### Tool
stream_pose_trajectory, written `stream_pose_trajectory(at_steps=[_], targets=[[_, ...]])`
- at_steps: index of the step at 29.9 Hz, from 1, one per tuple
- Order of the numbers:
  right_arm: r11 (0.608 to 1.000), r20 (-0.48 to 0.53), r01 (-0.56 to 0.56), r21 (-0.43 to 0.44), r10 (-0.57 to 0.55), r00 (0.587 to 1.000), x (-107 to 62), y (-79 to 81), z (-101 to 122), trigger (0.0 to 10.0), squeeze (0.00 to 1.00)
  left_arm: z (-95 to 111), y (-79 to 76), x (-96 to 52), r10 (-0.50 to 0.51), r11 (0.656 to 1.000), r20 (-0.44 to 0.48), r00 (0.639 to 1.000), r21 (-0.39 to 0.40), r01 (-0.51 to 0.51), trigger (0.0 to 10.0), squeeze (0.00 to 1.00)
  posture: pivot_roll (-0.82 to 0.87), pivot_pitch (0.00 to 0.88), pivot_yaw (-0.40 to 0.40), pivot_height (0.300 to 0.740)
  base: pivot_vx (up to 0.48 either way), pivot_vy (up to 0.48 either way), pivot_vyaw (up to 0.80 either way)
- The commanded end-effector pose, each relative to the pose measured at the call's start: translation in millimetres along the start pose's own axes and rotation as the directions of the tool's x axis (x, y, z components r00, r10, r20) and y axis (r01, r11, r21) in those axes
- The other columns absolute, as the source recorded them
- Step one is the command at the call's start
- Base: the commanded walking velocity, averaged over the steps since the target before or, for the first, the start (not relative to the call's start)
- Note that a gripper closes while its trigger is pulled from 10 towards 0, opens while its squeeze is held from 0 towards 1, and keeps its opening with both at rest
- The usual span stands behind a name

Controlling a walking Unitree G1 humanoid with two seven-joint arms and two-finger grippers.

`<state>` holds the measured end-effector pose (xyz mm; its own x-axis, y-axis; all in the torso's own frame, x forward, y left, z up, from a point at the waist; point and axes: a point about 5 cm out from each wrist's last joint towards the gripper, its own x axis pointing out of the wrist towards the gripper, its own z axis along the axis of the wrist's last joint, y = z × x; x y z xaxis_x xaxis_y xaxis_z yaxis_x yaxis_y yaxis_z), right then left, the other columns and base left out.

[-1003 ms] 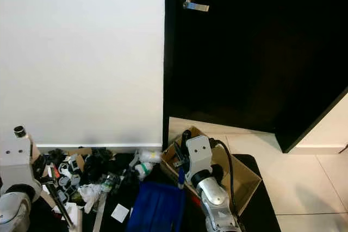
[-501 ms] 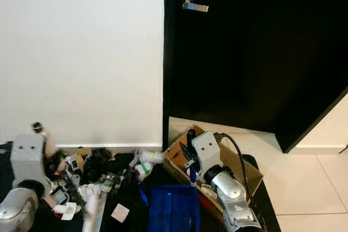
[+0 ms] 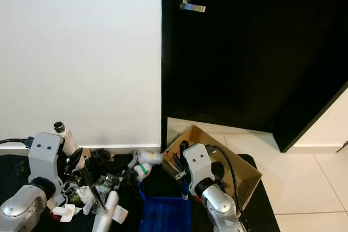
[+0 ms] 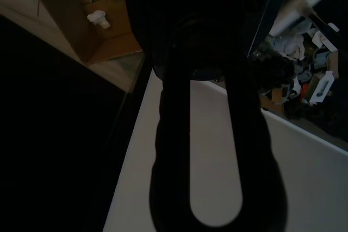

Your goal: Sweep floor

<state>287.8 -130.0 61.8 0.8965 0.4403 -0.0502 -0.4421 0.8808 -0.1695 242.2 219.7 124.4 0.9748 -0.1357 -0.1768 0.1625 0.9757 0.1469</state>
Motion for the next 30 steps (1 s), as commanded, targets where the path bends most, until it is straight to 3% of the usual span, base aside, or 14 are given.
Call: stream_pose_trajectory(at_steps=[1,7,11,17,21,26,28,30], targets=[[0.999,0.009,0.022,-0.043,-0.021,1.000,-0.1,-5.7,2.4,10.0,0.00,0.8,5.1,-2.9,-0.002,1.000,0.008,1.000,0.024,0.002,10.0,0.00,0.10,0.138,0.031,0.740,0.000,0.000,0.00],[0.994,0.038,0.071,-0.082,-0.068,0.997,15.5,-8.5,13.1,10.0,0.00,-22.9,13.1,-2.1,0.052,0.999,-0.040,0.998,0.005,-0.052,10.0,0.00,0.10,0.150,0.027,0.740,0.000,0.000,0.00],[0.992,0.026,0.055,-0.112,-0.052,0.998,32.8,2.8,17.6,10.0,0.00,-44.7,19.6,-0.4,0.119,0.993,-0.069,0.991,0.032,-0.117,10.0,0.00,0.10,0.168,0.013,0.740,0.000,0.000,0.00],[0.993,0.000,-0.061,-0.106,0.061,0.998,40.1,20.1,16.6,10.0,0.00,-41.5,31.2,1.2,0.204,0.978,-0.036,0.978,0.041,-0.203,10.0,0.00,0.11,0.203,0.000,0.740,0.000,0.000,0.00],[0.993,0.010,-0.078,-0.093,0.080,0.997,43.2,23.6,18.1,10.0,0.00,-39.3,33.9,4.2,0.232,0.972,-0.013,0.973,0.037,-0.231,10.0,0.00,0.11,0.225,-0.005,0.740,0.000,0.000,0.00],[0.996,0.032,-0.047,-0.082,0.049,0.998,51.5,23.5,25.9,10.0,0.00,-37.8,31.6,11.7,0.248,0.968,0.004,0.969,-0.031,-0.247,10.0,0.00,0.11,0.273,-0.006,0.740,0.000,0.000,0.00],[0.999,0.013,-0.005,-0.050,0.006,1.000,57.2,21.3,25.6,10.0,0.00,-42.0,22.6,20.5,0.241,0.966,-0.002,0.970,-0.098,-0.240,10.0,0.00,0.11,0.291,-0.004,0.740,0.000,0.000,0.00],[0.999,0.008,-0.003,-0.054,0.003,1.000,58.0,21.5,25.3,10.0,0.00,-44.3,18.9,22.3,0.232,0.968,-0.008,0.973,-0.099,-0.232,10.0,0.00,0.11,0.291,-0.004,0.740,0.000,0.000,0.00]])
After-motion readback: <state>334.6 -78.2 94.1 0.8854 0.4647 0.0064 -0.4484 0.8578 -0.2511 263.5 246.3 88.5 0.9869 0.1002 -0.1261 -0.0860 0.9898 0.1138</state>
